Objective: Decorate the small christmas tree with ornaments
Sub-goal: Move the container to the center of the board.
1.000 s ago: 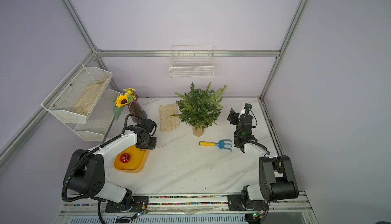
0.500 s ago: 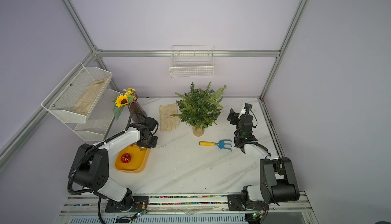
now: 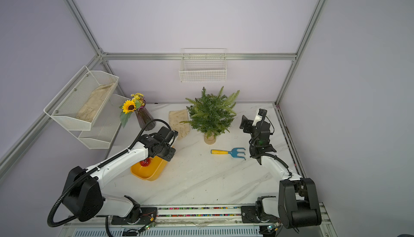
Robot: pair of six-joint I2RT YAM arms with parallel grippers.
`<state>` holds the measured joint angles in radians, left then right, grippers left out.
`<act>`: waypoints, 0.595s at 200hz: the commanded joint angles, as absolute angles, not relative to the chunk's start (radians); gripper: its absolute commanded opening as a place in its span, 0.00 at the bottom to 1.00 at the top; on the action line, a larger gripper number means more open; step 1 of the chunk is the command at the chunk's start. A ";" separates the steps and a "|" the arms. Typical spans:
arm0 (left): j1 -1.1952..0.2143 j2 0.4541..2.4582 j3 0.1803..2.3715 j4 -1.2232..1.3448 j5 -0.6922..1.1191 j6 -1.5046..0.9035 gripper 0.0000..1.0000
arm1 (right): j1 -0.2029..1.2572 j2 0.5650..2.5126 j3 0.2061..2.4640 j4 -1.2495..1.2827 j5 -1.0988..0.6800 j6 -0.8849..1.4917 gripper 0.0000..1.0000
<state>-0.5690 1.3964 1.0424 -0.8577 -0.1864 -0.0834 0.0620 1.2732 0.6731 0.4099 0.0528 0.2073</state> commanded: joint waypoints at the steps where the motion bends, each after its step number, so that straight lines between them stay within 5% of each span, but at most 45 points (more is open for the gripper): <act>1: -0.618 1.347 1.141 -0.873 -0.182 -0.025 0.00 | 0.066 1.244 0.696 0.342 0.013 0.172 0.90; 119: -0.940 1.316 1.137 -0.889 -0.162 0.110 0.00 | 0.066 1.234 0.686 0.370 0.000 0.163 0.89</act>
